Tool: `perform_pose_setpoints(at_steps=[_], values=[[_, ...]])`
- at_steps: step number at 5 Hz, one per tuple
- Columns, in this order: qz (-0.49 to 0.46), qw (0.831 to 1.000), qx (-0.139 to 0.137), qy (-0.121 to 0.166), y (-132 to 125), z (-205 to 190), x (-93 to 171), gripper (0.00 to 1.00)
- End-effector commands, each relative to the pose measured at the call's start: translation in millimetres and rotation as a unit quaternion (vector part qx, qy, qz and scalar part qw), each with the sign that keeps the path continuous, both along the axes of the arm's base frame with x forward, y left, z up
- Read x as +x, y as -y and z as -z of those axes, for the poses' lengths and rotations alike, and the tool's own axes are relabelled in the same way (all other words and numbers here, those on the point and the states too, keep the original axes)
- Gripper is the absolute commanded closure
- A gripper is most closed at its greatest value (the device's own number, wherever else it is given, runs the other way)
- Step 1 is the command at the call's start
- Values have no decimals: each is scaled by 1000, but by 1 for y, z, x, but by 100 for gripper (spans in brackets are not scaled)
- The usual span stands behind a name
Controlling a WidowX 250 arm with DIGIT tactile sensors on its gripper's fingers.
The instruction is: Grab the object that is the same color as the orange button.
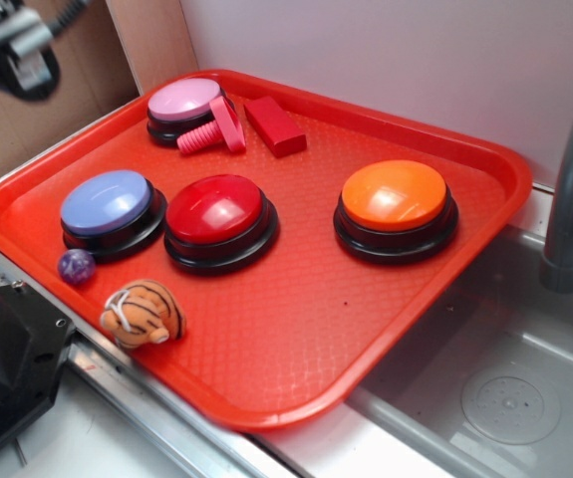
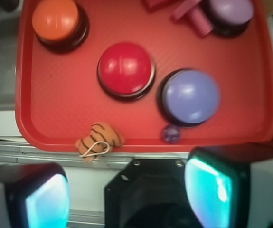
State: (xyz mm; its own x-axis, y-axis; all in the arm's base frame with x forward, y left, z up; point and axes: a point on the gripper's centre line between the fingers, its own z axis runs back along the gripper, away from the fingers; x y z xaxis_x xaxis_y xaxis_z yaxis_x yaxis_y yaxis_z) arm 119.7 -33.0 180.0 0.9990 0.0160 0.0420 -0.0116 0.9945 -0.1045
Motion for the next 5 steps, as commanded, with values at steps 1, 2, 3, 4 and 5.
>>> perform_pose_setpoints(at_steps=[1, 2, 3, 4, 5], values=[[-65, 996, -11, -54, 33, 59, 1, 0], [-97, 993, -1, -74, 42, 83, 0, 0], [-112, 989, 24, -90, 45, 102, 3, 0], [-120, 989, 38, -83, 47, 119, 6, 0], [-164, 980, 76, -78, 48, 133, 4, 0]])
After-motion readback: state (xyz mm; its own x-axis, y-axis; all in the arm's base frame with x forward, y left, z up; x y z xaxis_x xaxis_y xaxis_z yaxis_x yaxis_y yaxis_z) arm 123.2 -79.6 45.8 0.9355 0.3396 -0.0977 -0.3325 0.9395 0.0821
